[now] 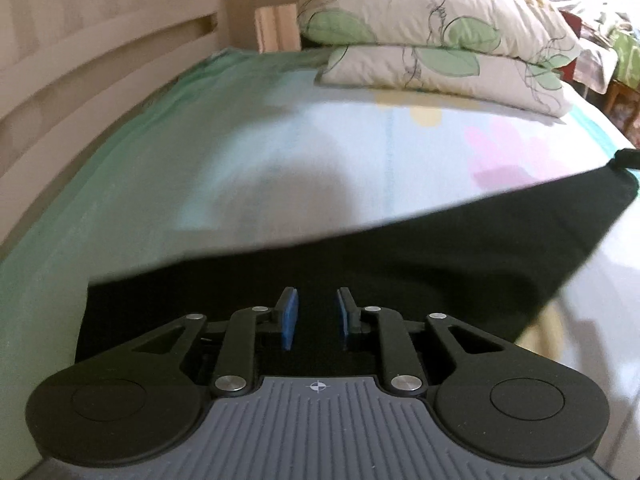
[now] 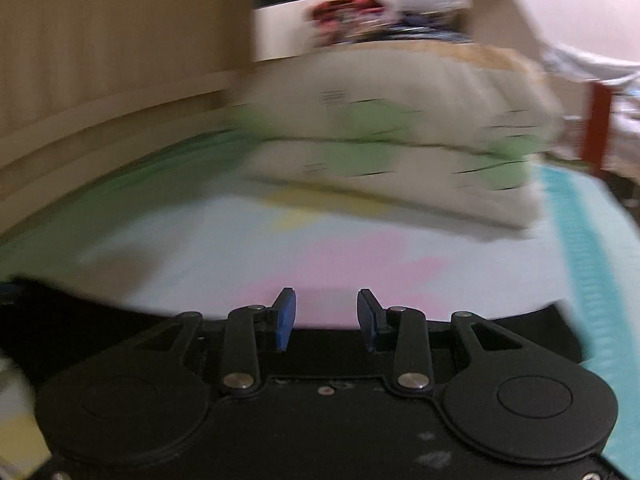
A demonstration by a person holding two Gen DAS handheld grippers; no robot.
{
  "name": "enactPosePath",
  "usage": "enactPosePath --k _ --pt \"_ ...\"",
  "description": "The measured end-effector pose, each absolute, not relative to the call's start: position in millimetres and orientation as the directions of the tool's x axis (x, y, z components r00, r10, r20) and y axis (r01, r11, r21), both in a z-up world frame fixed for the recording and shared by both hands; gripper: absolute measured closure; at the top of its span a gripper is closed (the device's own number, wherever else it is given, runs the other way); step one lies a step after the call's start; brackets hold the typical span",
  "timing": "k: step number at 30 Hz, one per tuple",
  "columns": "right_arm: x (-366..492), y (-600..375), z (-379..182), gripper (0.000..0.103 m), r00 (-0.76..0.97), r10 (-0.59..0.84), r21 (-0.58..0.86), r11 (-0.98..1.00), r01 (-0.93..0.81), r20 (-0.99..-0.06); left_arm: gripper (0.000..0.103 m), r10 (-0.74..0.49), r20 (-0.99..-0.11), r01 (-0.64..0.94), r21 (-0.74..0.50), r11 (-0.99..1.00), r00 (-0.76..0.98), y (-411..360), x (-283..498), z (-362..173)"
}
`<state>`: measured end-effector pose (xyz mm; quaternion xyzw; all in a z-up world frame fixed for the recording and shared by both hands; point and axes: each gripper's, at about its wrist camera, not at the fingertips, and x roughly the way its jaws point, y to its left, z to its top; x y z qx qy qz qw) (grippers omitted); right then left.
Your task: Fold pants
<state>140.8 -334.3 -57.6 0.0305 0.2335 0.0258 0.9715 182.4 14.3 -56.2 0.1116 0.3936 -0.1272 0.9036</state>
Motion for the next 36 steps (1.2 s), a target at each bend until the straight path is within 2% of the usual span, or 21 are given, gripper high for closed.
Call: enactPosePath --k 5,13,20,26,29,36 --pt "125.5 -261.3 -65.6 0.066 0.817 0.270 0.150 0.963 -0.224 -0.509 0.082 -0.149 -0.794 0.279 0.027 0.960 0.590 31.3 164.5 -69.1" --pt "142.2 -191.7 -80.3 0.066 0.714 0.408 0.213 0.912 -0.351 -0.570 0.082 -0.163 -0.817 0.200 -0.060 0.978 0.553 49.8 187.0 -79.4" --pt "185.6 -154.5 -97.2 0.066 0.678 0.436 0.213 0.896 -0.389 -0.591 0.082 -0.160 -0.824 0.220 -0.043 0.974 0.543 56.1 194.5 -87.5" --pt "178.4 -135.3 -148.6 0.066 0.511 0.436 0.186 0.864 -0.468 -0.741 0.082 -0.170 -0.826 0.244 -0.041 0.969 0.537 58.3 189.3 -89.8" --pt "152.0 -129.0 -154.4 0.067 0.556 0.411 0.066 0.841 -0.537 -0.723 0.082 -0.168 -0.825 0.259 -0.027 0.965 0.539 56.3 192.7 -90.4" --pt "145.3 -125.8 -158.0 0.067 0.558 0.406 0.052 0.838 -0.543 -0.724 0.076 -0.128 -0.825 0.226 -0.001 0.974 0.551 63.6 205.4 -95.1"
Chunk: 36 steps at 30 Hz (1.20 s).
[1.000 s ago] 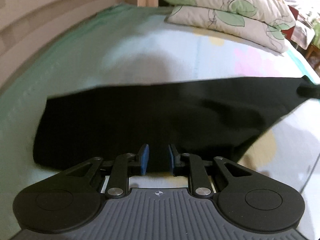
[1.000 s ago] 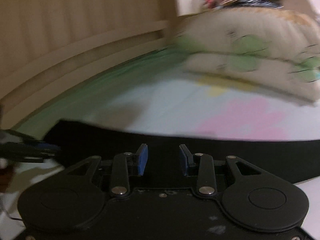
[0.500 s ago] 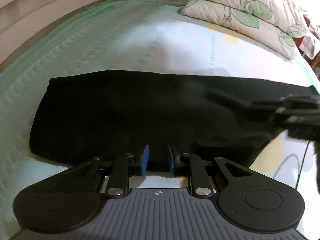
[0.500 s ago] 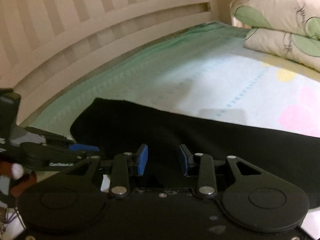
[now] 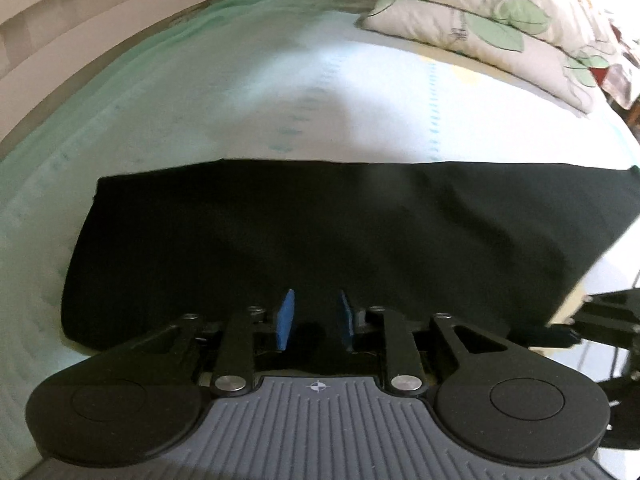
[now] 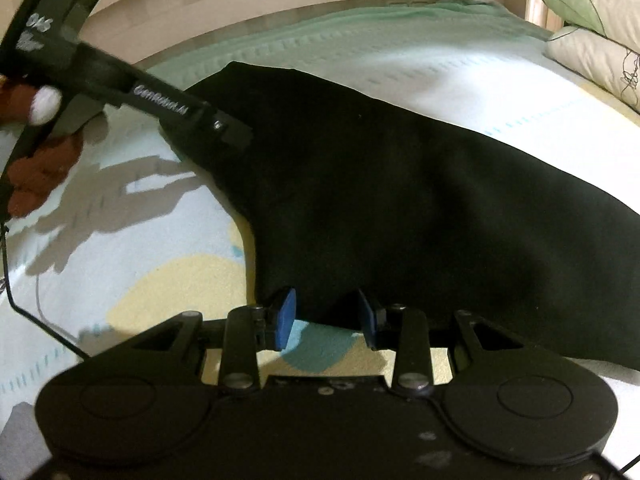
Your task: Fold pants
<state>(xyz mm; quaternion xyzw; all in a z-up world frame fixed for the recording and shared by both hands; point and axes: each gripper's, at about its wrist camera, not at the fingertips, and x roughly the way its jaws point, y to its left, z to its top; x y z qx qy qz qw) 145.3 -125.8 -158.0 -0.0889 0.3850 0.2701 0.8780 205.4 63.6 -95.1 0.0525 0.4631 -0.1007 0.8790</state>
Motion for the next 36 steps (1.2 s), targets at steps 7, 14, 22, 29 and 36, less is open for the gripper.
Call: enactPosePath --k 7,14,22,29,36 --pt "142.8 -114.8 -160.5 0.067 0.564 0.386 0.010 0.831 -0.557 -0.730 0.076 -0.150 -0.857 0.138 -0.094 0.986 0.494 113.2 195.1 -118.4" --pt "135.8 -114.6 -147.4 0.064 0.559 0.408 0.069 0.846 -0.528 -0.722 0.076 -0.138 -0.874 0.154 -0.074 0.985 0.466 110.9 196.7 -117.7" --pt "114.1 -101.7 -149.2 0.065 0.543 0.486 0.139 0.818 -0.558 -0.685 0.076 -0.144 -0.878 0.173 -0.071 0.982 0.457 108.7 200.4 -115.6" --pt "136.5 -84.6 -148.9 0.070 0.594 0.465 0.102 0.835 -0.540 -0.657 0.076 -0.140 -0.878 0.178 -0.064 0.982 0.458 108.1 201.7 -116.8" --pt "148.1 -94.5 -145.0 0.092 0.565 0.491 0.145 0.825 -0.546 -0.663 0.075 -0.056 -0.850 0.221 0.072 0.973 0.524 110.0 202.0 -99.6"
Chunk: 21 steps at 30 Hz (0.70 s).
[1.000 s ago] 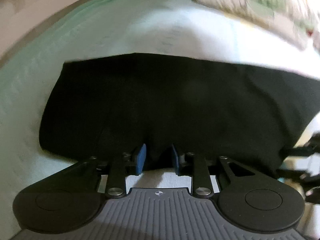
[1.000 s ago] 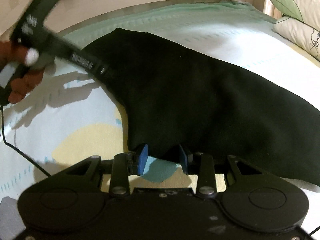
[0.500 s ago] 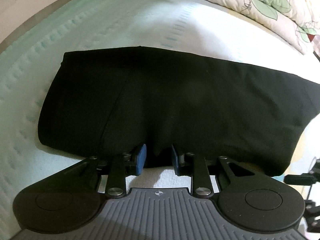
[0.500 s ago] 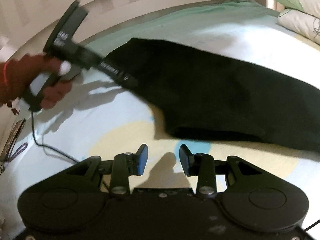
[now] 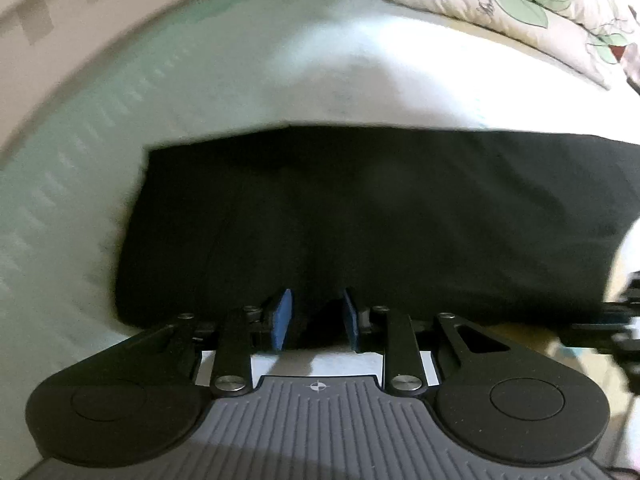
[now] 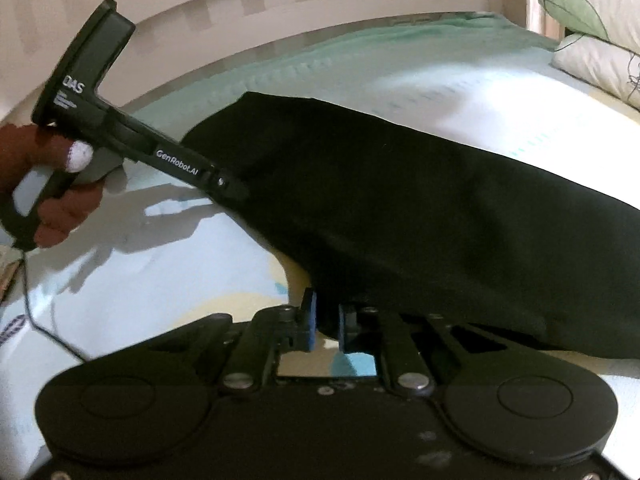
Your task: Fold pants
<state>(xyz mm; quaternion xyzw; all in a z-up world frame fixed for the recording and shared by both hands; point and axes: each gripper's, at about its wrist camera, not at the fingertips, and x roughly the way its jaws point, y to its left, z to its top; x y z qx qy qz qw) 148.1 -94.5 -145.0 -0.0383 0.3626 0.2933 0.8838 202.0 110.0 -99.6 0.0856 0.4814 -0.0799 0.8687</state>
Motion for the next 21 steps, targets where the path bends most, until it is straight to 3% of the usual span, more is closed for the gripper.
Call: enactPosePath --k 6,13,21 --pt "153.5 -101.9 -145.0 0.092 0.536 0.517 0.196 0.816 -0.544 -0.667 0.075 -0.033 -0.858 0.074 0.006 0.997 0.513 155.2 218.2 -94.7" --pt "155.9 -100.5 -151.7 0.092 0.485 0.544 0.241 0.797 -0.554 -0.684 0.075 0.025 -0.876 0.117 0.092 0.989 0.482 151.9 221.6 -106.7" --pt "158.9 -99.9 -161.8 0.092 0.452 0.547 0.285 0.801 -0.526 -0.705 0.073 0.047 -0.885 0.074 0.091 0.993 0.463 150.8 225.0 -101.9"
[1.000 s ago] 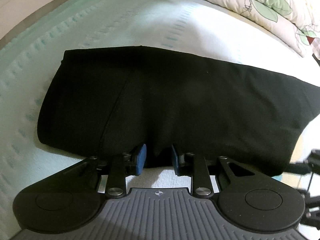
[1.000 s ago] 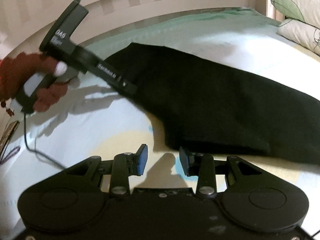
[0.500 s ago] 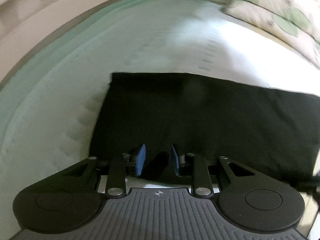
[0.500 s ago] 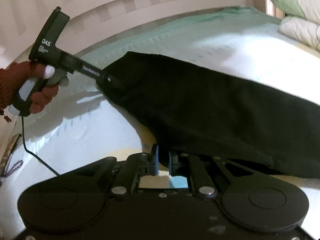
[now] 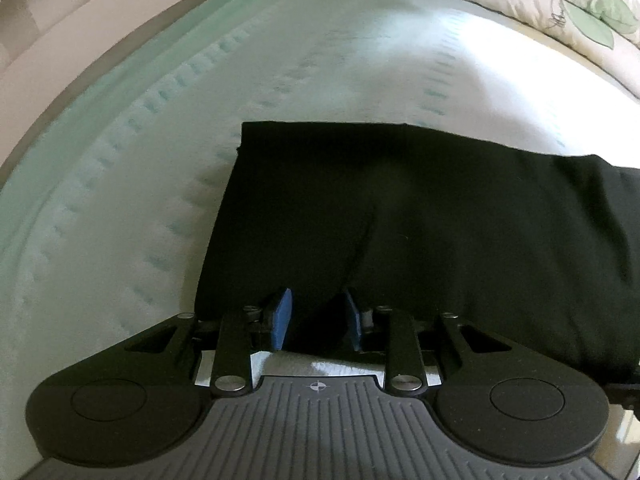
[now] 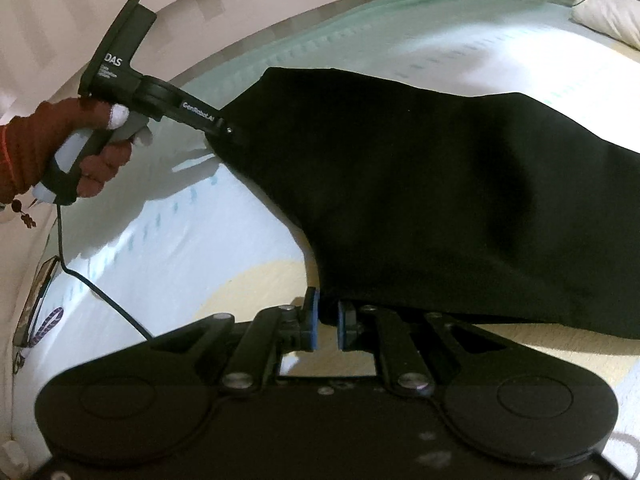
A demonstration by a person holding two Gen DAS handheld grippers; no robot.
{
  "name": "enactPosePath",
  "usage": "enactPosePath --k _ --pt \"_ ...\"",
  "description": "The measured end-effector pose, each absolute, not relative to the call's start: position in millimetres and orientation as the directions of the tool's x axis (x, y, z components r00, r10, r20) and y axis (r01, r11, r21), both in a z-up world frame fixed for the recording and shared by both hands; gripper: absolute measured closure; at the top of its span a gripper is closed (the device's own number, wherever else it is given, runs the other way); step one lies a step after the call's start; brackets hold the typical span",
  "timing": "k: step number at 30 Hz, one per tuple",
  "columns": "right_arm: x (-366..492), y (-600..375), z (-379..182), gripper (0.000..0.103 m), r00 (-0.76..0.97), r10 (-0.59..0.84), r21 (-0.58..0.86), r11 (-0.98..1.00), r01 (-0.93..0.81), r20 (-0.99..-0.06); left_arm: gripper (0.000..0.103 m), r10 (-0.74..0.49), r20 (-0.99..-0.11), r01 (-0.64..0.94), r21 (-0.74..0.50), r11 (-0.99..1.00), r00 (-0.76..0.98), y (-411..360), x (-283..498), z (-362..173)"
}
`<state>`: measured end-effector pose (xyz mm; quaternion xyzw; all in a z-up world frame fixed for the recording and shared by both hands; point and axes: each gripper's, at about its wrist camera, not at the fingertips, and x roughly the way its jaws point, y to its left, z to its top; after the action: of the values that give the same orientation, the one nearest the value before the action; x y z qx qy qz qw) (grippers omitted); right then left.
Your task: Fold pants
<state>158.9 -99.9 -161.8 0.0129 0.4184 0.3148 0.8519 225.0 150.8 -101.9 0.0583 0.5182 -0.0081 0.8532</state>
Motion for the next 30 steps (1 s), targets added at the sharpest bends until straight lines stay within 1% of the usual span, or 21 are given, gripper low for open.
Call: enactPosePath --k 3,7,12,15,17,19,20,22,23,25,27,28,30 --pt "154.7 -103.7 -157.6 0.088 0.451 0.542 0.309 0.814 -0.492 -0.709 0.073 0.064 -0.868 0.088 0.122 0.989 0.492 141.0 220.1 -92.5" --pt "135.5 -105.2 -149.1 0.088 0.453 0.552 0.287 0.798 -0.530 -0.700 0.073 0.026 -0.848 0.152 0.125 0.981 0.529 126.0 219.2 -80.7" --pt "120.2 -113.5 -127.1 0.088 0.542 0.581 0.261 0.790 -0.554 -0.608 0.073 -0.010 -0.846 0.191 0.109 0.976 0.533 114.1 238.7 -82.8" --pt "132.0 -115.9 -124.8 0.088 0.592 0.550 0.245 0.820 -0.518 -0.589 0.073 0.014 -0.854 0.175 0.122 0.977 0.520 117.6 253.4 -94.1" --pt "142.2 -114.5 -129.0 0.089 0.604 0.527 0.227 0.834 -0.502 -0.599 0.073 0.048 -0.872 0.127 0.126 0.984 0.488 128.3 260.6 -106.2" --pt "149.8 -115.0 -138.1 0.090 0.604 0.497 0.201 0.848 -0.490 -0.623 0.072 0.036 -0.875 0.097 0.094 0.991 0.483 143.7 262.8 -113.8" --pt "153.4 -111.3 -145.5 0.090 0.590 0.472 0.178 0.855 -0.487 -0.655 0.072 0.034 -0.870 0.077 0.082 0.994 0.492 150.0 261.1 -113.7" --pt "159.6 -104.7 -168.6 0.092 0.518 0.425 0.159 0.863 -0.480 -0.743 0.072 0.063 -0.868 0.055 0.104 0.993 0.493 153.4 257.2 -112.9" --pt "156.0 -106.8 -170.5 0.092 0.544 0.439 0.165 0.862 -0.480 -0.715 0.072 0.075 -0.866 0.062 0.121 0.991 0.495 151.3 255.0 -112.4" --pt "153.1 -105.4 -169.7 0.092 0.548 0.437 0.142 0.855 -0.498 -0.713 0.073 0.111 -0.861 0.073 0.168 0.983 0.496 144.4 252.5 -111.3" --pt "159.0 -109.4 -168.9 0.092 0.534 0.448 0.174 0.857 -0.486 -0.717 0.073 0.143 -0.852 0.062 0.201 0.978 0.503 137.6 250.3 -106.3" --pt "162.8 -113.4 -168.5 0.093 0.526 0.459 0.201 0.857 -0.475 -0.715 0.073 0.129 -0.848 0.065 0.189 0.980 0.514 134.7 249.8 -102.0" --pt "166.3 -115.6 -169.7 0.095 0.524 0.465 0.208 0.855 -0.476 -0.714 0.073 0.062 -0.840 0.102 0.138 0.985 0.540 122.5 252.4 -94.1"
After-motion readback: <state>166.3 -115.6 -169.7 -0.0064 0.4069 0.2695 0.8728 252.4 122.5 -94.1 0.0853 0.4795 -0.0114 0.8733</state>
